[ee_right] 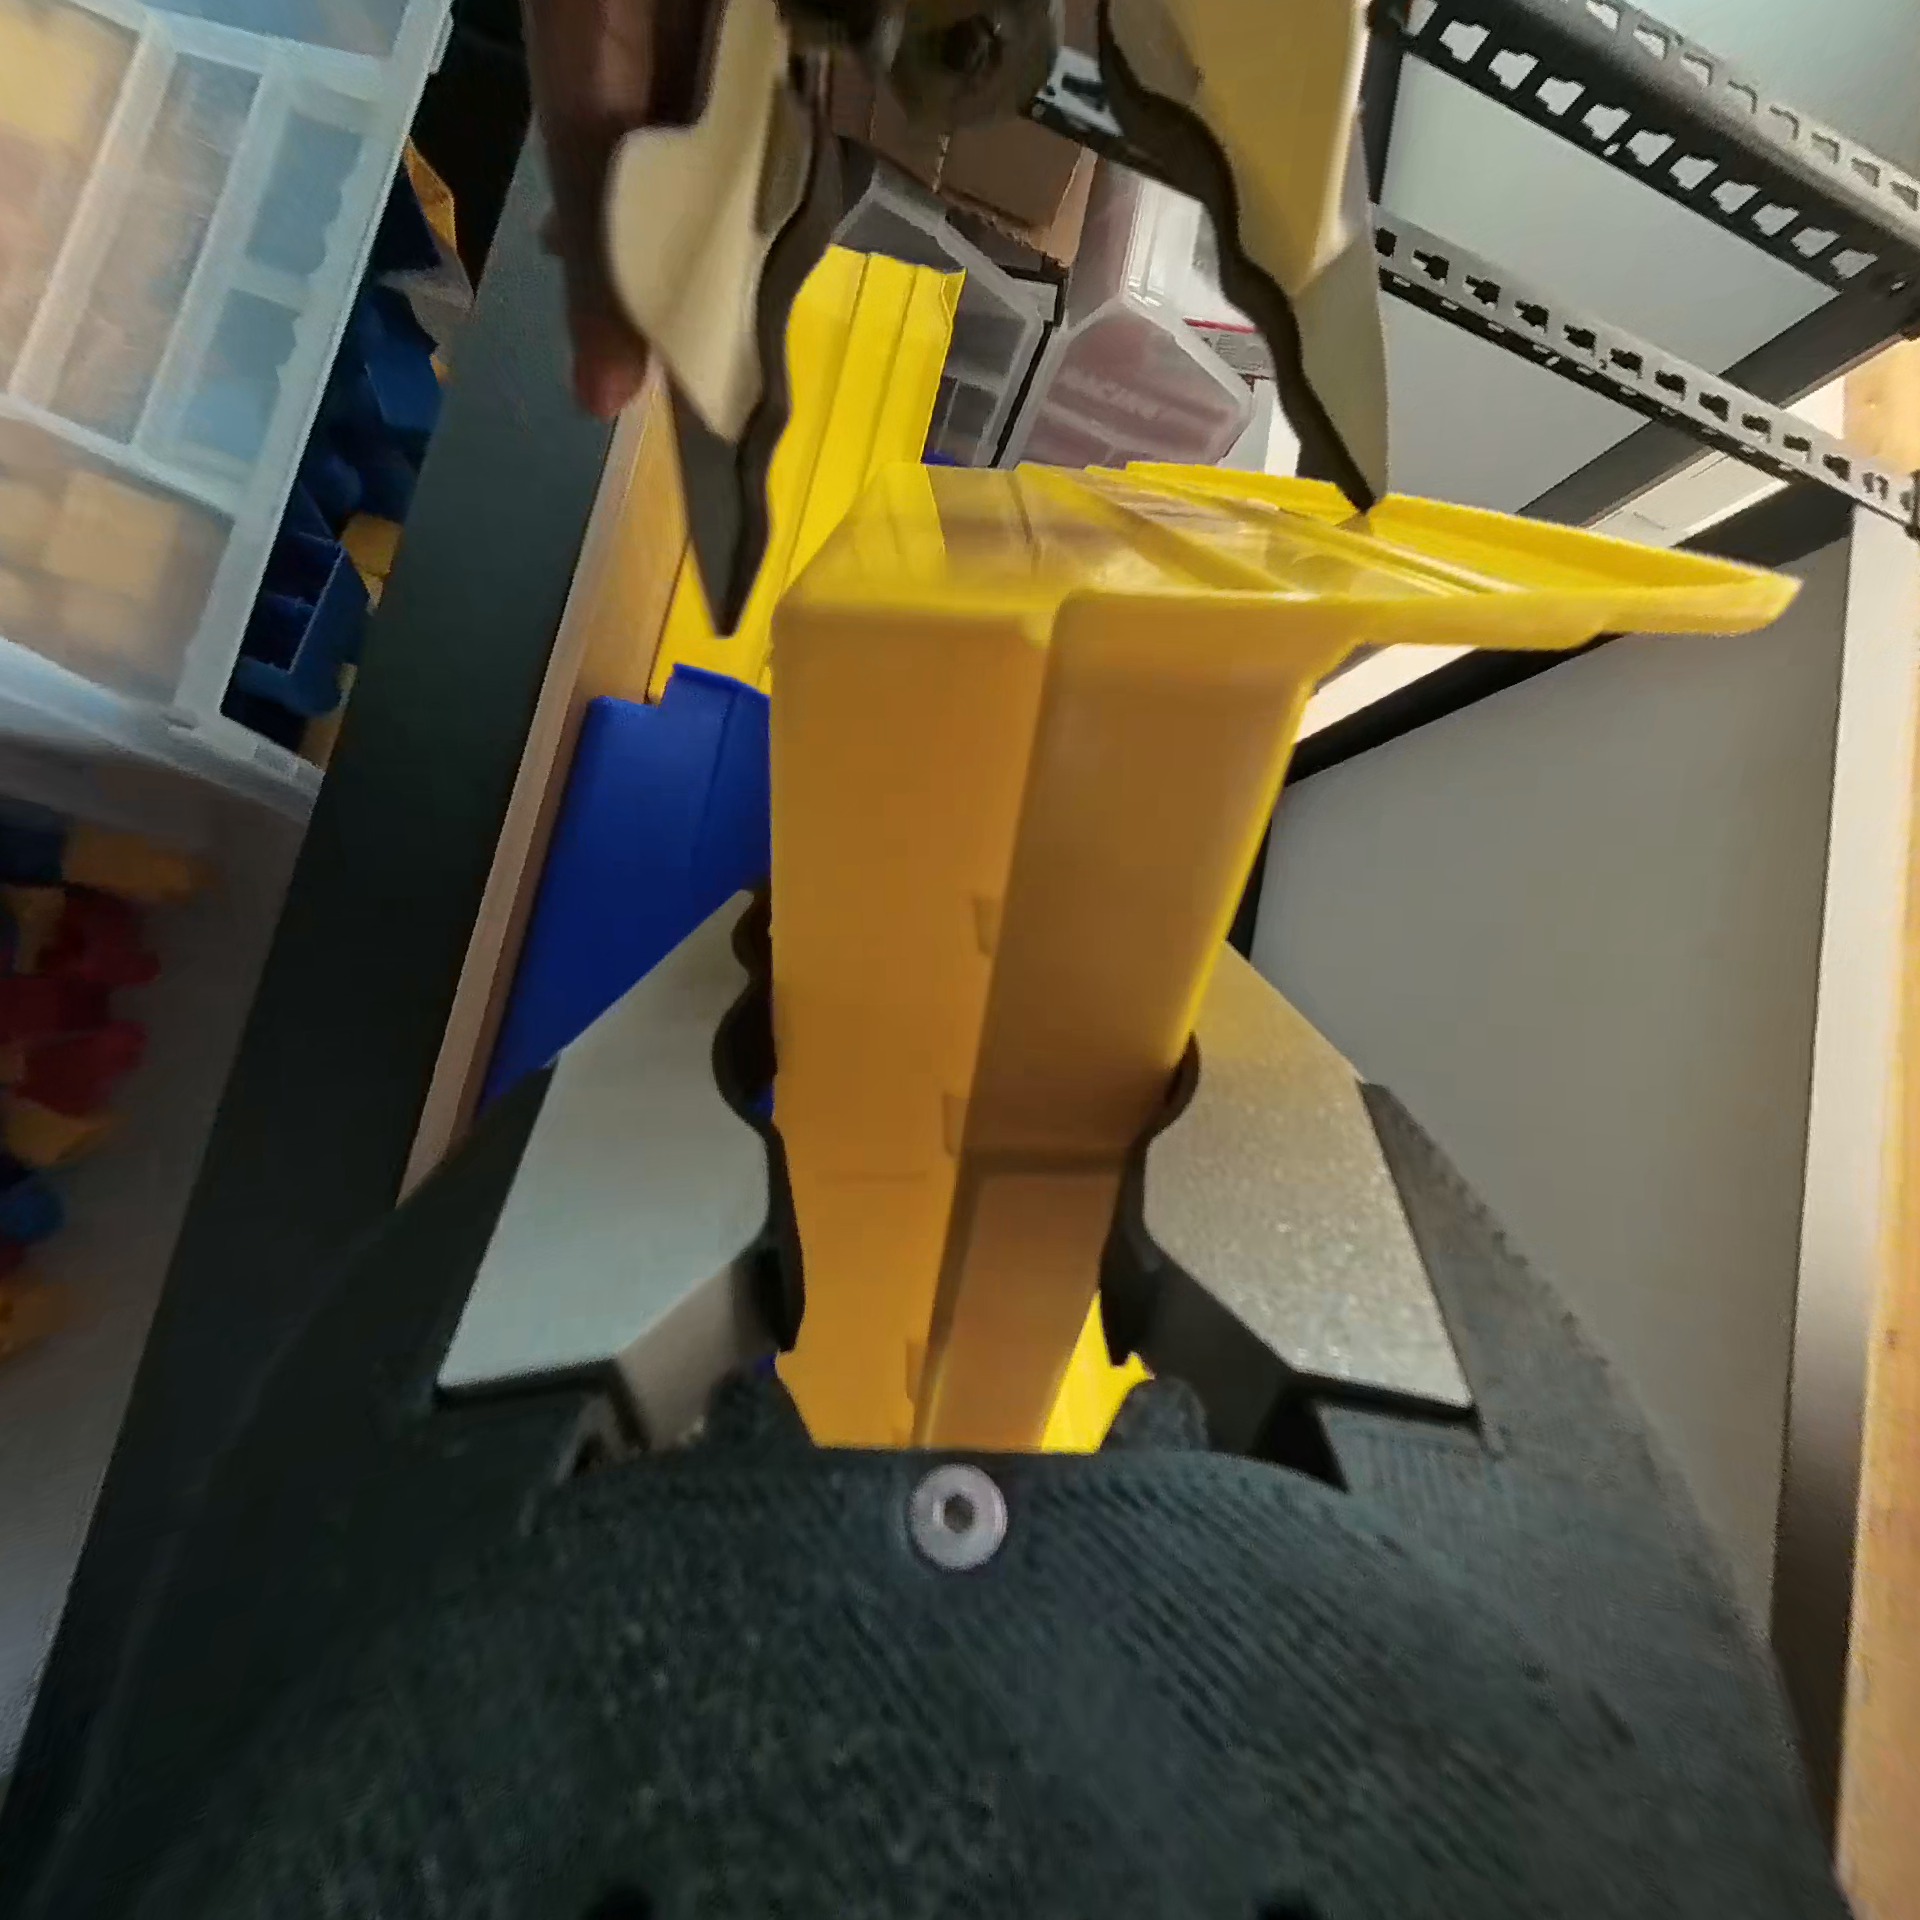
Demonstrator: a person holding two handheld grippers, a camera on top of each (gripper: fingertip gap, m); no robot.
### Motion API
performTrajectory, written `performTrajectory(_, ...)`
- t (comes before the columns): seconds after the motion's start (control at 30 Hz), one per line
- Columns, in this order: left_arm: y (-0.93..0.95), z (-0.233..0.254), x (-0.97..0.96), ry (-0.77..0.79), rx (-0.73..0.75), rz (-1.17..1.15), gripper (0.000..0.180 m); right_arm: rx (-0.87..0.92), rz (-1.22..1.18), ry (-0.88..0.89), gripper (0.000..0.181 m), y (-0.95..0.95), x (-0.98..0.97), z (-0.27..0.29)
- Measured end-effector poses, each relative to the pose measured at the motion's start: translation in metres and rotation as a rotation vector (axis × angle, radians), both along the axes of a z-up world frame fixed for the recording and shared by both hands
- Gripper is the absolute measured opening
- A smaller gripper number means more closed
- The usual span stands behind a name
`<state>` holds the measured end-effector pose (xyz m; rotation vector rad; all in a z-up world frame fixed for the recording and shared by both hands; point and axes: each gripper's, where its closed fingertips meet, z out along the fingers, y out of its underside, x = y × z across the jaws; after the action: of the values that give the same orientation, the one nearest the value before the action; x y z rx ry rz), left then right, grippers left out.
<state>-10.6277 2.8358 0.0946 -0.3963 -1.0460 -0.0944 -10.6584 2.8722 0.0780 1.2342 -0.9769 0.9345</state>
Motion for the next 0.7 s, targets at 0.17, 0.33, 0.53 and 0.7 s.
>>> performTrajectory(0.17, 0.012, 0.025, 0.025, 0.141, 0.012, -0.011, 0.158, -0.011, 0.012, 0.026, 0.069, 0.016, -0.007, 0.001)
performTrajectory(0.33, 0.024, -0.005, 0.0, -0.021, -0.021, 0.044, 0.156, -0.006, 0.061, 0.114, 0.069, 0.021, 0.002, -0.011)
performTrajectory(0.53, 0.022, -0.001, 0.012, 0.093, 0.152, 0.047, 0.139, 0.06, 0.124, 0.191, 0.069, 0.02, 0.027, -0.026)
performTrajectory(0.7, 0.024, -0.006, 0.033, 0.114, 0.169, 0.018, 0.137, 0.137, 0.165, 0.233, 0.069, 0.022, 0.051, -0.035)
